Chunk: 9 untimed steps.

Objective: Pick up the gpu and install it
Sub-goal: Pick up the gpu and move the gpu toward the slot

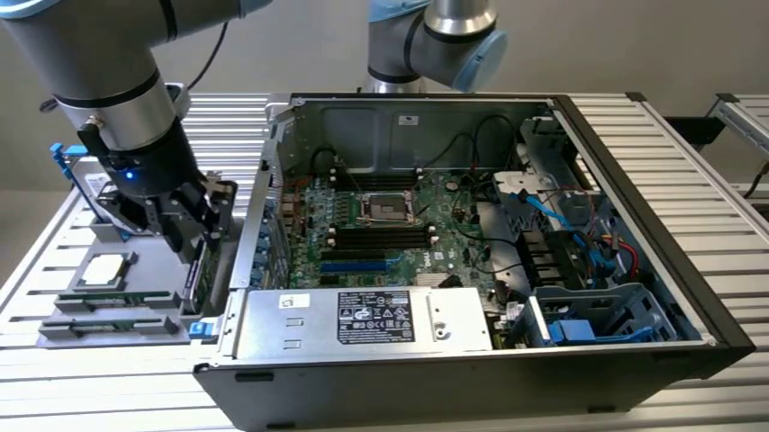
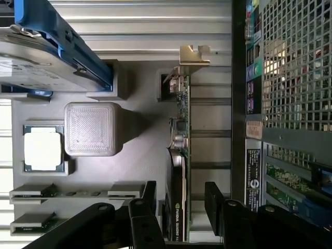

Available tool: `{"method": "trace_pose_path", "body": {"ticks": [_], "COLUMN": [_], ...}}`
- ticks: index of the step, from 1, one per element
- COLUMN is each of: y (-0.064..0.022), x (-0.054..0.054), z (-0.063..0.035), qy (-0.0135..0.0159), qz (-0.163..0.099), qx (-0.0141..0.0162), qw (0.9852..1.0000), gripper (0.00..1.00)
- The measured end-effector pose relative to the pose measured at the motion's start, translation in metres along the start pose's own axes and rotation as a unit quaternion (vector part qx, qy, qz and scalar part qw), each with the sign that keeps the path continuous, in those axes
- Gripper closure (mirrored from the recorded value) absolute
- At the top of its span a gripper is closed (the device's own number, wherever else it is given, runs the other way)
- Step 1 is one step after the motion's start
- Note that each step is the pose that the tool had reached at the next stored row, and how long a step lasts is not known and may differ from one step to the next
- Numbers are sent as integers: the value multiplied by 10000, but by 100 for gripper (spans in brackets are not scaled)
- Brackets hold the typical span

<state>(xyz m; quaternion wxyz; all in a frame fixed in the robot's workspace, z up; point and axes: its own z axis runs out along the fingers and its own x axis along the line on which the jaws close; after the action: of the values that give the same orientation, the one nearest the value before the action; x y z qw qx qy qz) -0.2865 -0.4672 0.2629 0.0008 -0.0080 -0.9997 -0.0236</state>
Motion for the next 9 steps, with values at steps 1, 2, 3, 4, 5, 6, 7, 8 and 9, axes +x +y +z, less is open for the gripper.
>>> {"method": "trace_pose_path", "body": {"ticks": [1,2,3,4,5,6,7,8,9], "y": [9,16,22,28,33,37,39,42,45], "x": [0,0,0,0,0,2,5,9,12], "z": [20,38,57,75,93,112,131,149,166], "qy": [1,0,0,0,0,0,1,0,1], "qz": [0,0,-1,0,0,0,1,2,4], "qx": [0,0,0,0,0,2,6,10,13], "qw": [10000,10000,10000,10000,10000,10000,10000,10000,10000], "gripper": [50,50,50,50,50,50,50,50,50]}}
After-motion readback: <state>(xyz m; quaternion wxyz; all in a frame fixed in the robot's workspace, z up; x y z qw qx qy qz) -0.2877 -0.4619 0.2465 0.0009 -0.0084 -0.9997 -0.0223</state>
